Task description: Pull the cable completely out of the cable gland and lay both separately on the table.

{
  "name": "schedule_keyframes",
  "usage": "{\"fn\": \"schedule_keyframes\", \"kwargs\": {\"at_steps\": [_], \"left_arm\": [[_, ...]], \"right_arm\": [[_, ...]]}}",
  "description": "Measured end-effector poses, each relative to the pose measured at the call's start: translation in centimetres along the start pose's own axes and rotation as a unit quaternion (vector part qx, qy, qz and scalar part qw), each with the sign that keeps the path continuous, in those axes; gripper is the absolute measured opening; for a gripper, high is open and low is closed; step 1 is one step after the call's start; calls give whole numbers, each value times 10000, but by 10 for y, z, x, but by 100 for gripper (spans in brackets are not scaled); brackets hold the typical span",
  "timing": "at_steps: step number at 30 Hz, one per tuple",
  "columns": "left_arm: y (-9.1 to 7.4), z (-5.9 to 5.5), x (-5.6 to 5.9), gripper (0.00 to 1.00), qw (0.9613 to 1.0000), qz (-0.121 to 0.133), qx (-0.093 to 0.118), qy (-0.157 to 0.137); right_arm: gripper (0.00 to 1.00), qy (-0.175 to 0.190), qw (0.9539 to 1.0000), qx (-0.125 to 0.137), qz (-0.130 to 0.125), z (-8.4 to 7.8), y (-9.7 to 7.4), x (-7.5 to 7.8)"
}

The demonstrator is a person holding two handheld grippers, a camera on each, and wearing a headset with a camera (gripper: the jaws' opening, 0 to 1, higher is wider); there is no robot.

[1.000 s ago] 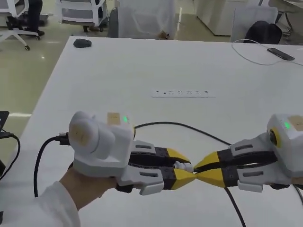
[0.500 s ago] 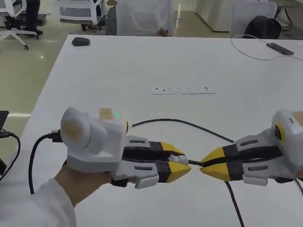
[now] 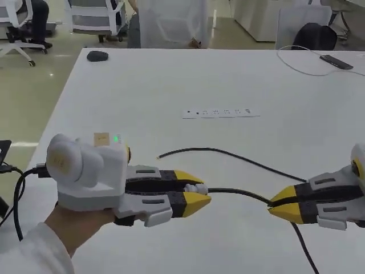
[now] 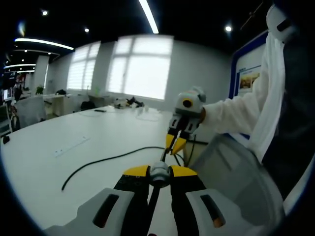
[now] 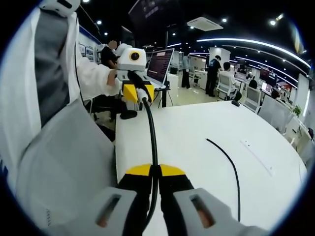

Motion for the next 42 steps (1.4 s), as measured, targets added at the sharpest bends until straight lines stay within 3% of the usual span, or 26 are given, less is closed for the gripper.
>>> {"fn": "schedule_keyframes", "kwargs": {"at_steps": [11,13,17,22,27,32,36,42], "left_arm": [[5,1,5,16,10000,-89,-26,-19],[6,1,5,16,9999,-103,-40,-23],[11,-1,6,16,9998,-140,-107,-28],[19,1,10,16,9998,-207,-69,-49],[26,1,15,16,9995,-291,-76,-54],[28,-1,18,16,9993,-357,-100,-60],[28,-3,20,16,9991,-404,-148,-56],[29,-3,21,16,9991,-403,-142,-44]], "right_arm": [[5,109,9998,-92,-123,-4,-3,-2],[6,88,9998,51,-190,5,-3,1],[12,-48,9997,242,-94,23,6,-1],[18,-351,9982,451,175,47,27,-12],[18,-495,9964,560,389,60,45,-21],[16,-594,9957,539,473,58,53,-24],[7,-557,9961,535,437,55,52,-20],[6,-577,9957,540,477,53,51,-20]]}}
Point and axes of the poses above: the centre of the closed fingertips' face, and the gripper's own axes: y roughly forward along the fingers, x roughly to its right, z roughly out of its top, the point moved 4 cm from there along -y, roughly backward along the fingers, and after that the axes turned 9 degrees about x, right-handed, at the moved point
